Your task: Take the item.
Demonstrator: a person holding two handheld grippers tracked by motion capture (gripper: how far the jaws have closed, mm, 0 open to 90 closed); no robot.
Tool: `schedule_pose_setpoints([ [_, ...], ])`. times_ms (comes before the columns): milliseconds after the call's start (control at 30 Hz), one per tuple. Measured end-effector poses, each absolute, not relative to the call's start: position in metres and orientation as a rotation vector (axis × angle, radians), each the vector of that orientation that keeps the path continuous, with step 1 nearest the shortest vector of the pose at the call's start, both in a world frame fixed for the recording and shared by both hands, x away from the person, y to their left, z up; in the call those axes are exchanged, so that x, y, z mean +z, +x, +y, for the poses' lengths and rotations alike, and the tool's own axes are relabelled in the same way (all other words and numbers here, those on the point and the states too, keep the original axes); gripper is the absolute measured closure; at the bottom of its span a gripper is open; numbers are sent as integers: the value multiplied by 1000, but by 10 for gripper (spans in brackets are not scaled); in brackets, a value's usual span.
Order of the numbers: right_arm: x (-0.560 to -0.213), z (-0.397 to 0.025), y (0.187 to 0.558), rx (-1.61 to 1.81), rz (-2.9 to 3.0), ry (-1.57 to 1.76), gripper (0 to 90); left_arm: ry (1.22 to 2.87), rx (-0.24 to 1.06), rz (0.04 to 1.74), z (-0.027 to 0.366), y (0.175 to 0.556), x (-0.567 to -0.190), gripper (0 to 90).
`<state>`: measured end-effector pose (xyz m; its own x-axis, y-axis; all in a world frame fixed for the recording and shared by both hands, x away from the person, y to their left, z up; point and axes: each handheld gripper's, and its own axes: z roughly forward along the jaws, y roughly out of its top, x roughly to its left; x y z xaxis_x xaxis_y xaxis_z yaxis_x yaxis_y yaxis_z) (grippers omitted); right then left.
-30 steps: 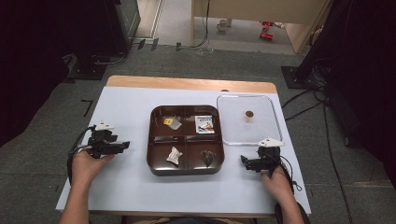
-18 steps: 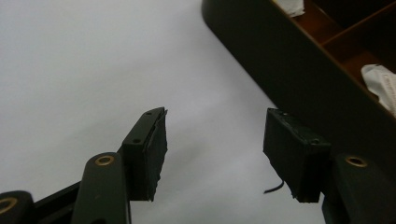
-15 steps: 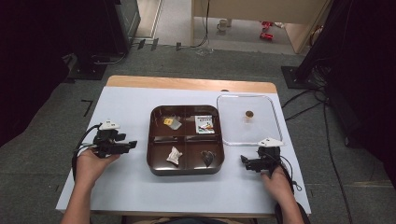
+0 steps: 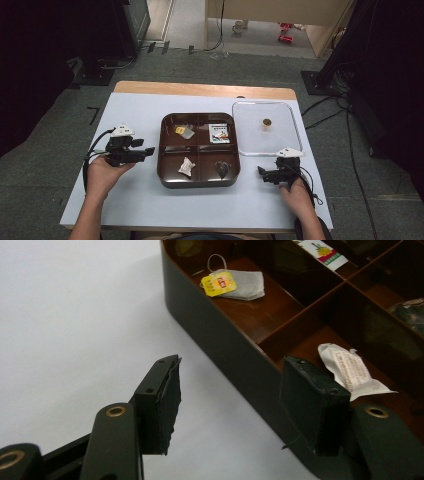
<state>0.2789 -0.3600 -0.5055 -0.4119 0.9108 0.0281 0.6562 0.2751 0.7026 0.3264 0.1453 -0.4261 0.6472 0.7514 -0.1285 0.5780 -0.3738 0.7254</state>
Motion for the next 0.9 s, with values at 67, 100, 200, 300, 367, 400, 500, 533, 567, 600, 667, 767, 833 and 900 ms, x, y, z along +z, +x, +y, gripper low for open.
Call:
schedule_pose_setpoints([
  [67,-506,-360,279,914,2170,1419,0,2091,287,1023,143,326,-426,420],
  [100,-506,-360,279,915,2170,1418,0,2093,287,1018,141,325,-425,422],
  [200,-506,-360,279,914,2170,1418,0,2090,297,988,134,323,-421,430],
  [300,-506,-360,279,915,2170,1418,0,2089,307,963,130,322,-418,436],
  [367,-506,-360,279,915,2170,1418,0,2084,303,946,127,321,-417,438],
  [400,-506,-360,279,916,2171,1420,0,2083,300,937,125,320,-416,438],
  [500,-506,-360,279,915,2170,1418,0,2087,290,910,119,319,-415,442],
  [533,-506,-360,279,915,2170,1418,0,2087,279,894,115,319,-415,445],
  [567,-506,-360,279,915,2170,1418,0,2087,279,894,115,319,-415,447],
  [600,-506,-360,279,914,2170,1418,0,2089,276,879,111,319,-415,450],
  [667,-506,-360,279,915,2170,1418,0,2090,272,877,110,319,-415,450],
  [767,-506,-360,279,915,2170,1417,0,2095,266,862,105,319,-416,449],
  [833,-506,-360,279,915,2171,1420,0,2096,258,852,101,319,-417,450],
  [900,-506,-360,279,915,2171,1420,0,2101,254,835,98,319,-418,461],
])
